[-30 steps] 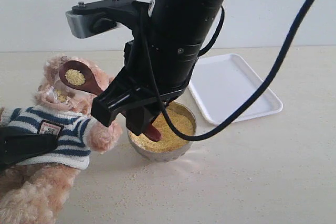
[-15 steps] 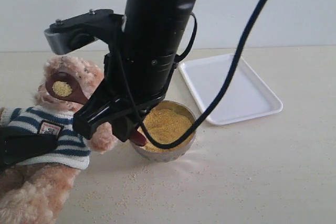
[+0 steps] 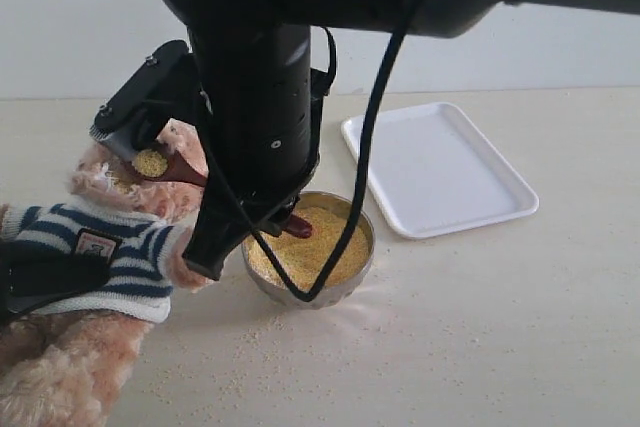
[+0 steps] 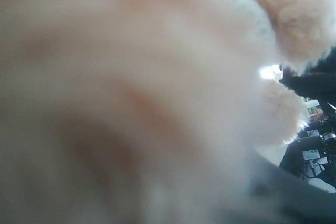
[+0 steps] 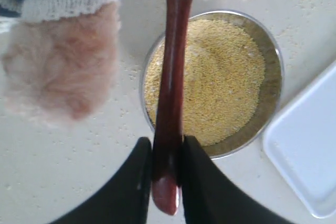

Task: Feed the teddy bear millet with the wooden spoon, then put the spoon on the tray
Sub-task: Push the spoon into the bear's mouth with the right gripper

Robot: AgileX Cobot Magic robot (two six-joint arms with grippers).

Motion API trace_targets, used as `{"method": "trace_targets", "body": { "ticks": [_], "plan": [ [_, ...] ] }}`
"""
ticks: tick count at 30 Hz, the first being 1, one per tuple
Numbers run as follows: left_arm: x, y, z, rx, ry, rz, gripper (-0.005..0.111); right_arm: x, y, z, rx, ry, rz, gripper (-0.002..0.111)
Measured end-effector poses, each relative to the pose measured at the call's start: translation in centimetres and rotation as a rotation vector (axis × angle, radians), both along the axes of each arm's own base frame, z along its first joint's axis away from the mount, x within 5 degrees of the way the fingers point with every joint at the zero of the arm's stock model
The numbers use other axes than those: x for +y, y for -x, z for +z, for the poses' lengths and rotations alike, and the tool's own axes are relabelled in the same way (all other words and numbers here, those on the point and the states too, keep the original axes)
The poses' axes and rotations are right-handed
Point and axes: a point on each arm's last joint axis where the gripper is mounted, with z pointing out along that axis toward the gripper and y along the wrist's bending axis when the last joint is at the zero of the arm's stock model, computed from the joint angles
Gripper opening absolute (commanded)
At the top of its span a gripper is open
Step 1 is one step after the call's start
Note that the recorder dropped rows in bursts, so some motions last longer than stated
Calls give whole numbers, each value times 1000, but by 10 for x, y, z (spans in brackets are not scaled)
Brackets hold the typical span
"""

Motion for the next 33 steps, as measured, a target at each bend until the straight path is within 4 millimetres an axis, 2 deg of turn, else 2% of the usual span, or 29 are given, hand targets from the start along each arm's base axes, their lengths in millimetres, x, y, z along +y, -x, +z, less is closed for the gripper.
{"method": "trace_targets", "body": {
  "ticks": [7, 16, 21, 29, 33],
  "plan": [
    [0, 0, 0, 0, 0, 0, 5, 5, 5, 1, -113, 68, 48, 1],
    [0, 0, 0, 0, 0, 0, 5, 25, 15, -18, -207, 169, 109, 1],
    [0, 0, 0, 1, -2, 1, 5, 32, 20, -23, -266, 202, 129, 1],
    [0, 0, 0, 1, -2, 1, 5, 35, 21, -20, -346, 218, 124, 1],
    [0, 0, 0, 1, -2, 1, 5, 33, 21, -26, -386, 261, 135, 1]
  ]
}}
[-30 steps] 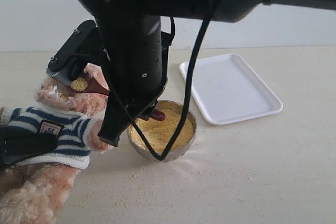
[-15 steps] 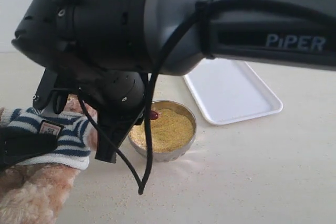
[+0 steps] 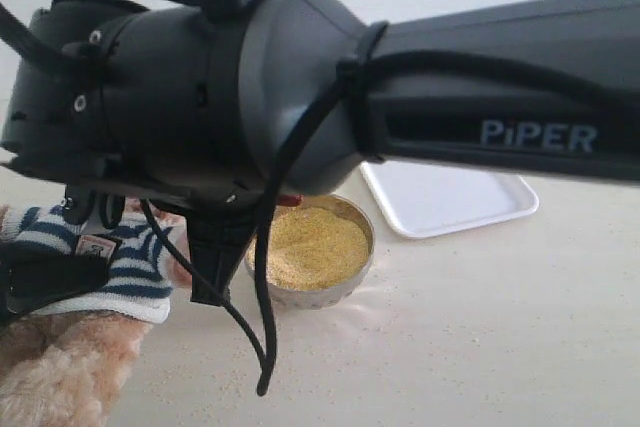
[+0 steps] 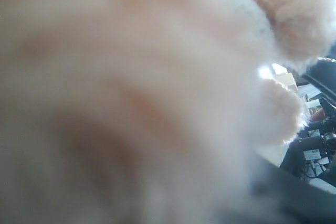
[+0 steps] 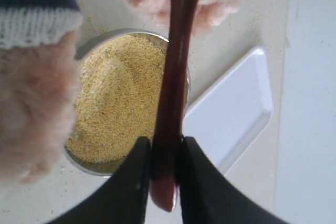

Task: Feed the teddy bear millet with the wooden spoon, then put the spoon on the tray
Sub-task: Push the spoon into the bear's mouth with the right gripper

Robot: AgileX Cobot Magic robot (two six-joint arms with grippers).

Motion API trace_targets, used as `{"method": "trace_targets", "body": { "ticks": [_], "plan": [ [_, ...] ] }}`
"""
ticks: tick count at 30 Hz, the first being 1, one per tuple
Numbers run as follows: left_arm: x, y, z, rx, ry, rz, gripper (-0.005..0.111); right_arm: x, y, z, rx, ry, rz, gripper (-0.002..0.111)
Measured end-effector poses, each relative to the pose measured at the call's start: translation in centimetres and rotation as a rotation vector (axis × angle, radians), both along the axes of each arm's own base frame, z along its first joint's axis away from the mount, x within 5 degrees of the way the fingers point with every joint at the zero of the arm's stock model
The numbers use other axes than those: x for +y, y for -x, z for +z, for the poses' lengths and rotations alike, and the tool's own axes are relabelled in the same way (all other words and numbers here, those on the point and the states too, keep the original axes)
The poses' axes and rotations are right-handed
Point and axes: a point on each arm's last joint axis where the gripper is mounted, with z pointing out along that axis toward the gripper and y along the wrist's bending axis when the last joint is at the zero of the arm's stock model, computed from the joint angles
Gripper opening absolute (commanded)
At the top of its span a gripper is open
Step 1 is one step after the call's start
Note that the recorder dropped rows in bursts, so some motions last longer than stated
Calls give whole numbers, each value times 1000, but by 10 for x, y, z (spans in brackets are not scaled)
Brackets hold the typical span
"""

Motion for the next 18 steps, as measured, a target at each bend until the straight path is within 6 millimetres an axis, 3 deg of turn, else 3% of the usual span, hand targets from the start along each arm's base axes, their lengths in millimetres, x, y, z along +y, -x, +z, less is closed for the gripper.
{"method": "trace_targets", "body": {
  "ticks": [7, 18],
  "plan": [
    [0, 0, 0, 1, -3, 1, 5, -7, 5, -19, -26, 66, -7, 1],
    [0, 0, 0, 1, -3, 1, 5, -7, 3, -17, -99, 73, -6, 1]
  ]
}}
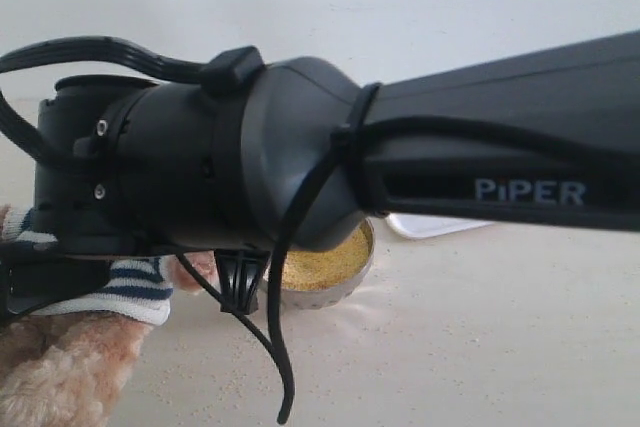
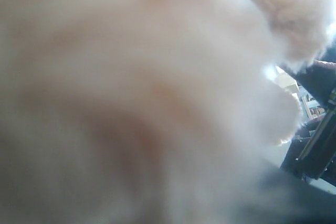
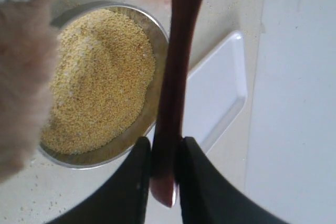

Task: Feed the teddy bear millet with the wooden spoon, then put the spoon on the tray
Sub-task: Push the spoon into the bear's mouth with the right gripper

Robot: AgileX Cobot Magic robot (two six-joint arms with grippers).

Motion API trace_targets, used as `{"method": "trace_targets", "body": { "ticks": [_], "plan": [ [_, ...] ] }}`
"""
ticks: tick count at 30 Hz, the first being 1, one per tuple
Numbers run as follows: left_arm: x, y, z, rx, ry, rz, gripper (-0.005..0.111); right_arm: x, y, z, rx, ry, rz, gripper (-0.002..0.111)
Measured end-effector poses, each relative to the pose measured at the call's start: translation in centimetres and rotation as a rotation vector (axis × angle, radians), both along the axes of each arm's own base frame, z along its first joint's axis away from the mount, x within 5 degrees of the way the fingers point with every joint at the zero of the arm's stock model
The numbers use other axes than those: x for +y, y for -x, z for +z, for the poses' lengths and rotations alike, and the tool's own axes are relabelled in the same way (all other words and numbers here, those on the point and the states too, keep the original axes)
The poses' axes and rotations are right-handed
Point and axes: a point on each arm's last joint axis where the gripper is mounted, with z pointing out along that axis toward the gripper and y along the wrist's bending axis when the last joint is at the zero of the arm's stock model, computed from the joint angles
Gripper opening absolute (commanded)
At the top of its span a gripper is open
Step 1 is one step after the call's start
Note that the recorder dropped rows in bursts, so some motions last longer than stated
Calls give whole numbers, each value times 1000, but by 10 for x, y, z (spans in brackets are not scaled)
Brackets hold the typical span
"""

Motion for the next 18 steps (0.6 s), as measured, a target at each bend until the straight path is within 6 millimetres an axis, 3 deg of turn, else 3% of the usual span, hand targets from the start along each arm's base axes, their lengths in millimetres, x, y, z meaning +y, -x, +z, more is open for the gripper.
{"method": "trace_targets", "body": {
  "ticks": [18],
  "plan": [
    [0, 0, 0, 0, 0, 0, 5, 0, 6, 17, -72, -66, -11, 1]
  ]
}}
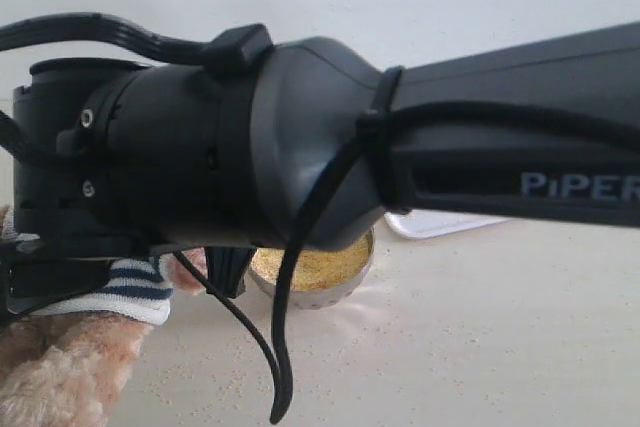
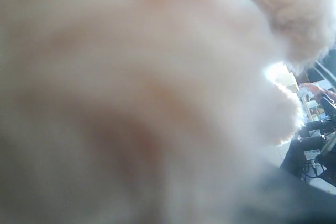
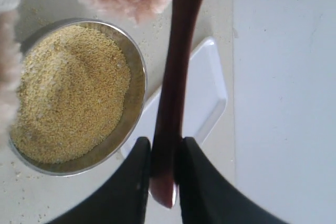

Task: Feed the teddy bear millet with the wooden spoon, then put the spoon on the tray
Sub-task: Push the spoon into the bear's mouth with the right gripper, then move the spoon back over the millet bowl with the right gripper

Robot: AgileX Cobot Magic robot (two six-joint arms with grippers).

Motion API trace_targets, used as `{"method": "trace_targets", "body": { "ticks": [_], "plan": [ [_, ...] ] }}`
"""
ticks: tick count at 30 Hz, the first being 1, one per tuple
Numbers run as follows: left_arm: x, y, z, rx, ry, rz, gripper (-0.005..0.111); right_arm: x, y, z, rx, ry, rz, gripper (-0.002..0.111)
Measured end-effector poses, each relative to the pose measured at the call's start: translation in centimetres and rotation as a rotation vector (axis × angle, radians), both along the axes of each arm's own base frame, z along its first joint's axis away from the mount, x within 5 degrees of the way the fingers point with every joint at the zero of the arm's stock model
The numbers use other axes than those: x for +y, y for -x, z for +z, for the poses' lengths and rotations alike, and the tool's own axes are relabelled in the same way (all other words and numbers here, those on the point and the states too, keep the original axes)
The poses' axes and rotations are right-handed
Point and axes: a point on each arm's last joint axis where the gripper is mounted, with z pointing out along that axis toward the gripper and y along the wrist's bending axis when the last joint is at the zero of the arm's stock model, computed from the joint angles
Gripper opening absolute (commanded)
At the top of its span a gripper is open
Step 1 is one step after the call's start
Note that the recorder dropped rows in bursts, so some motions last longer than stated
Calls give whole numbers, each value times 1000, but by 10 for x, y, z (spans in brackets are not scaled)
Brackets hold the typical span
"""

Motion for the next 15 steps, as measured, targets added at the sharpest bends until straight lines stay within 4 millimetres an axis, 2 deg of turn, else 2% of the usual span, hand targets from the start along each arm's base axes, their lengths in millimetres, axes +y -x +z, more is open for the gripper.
{"method": "trace_targets", "body": {
  "ticks": [8, 15],
  "plan": [
    [0, 0, 0, 0, 0, 0, 5, -3, 3, 8, 16, -32, -9, 1],
    [0, 0, 0, 0, 0, 0, 5, -17, 12, 23, 156, -150, -70, 1]
  ]
}}
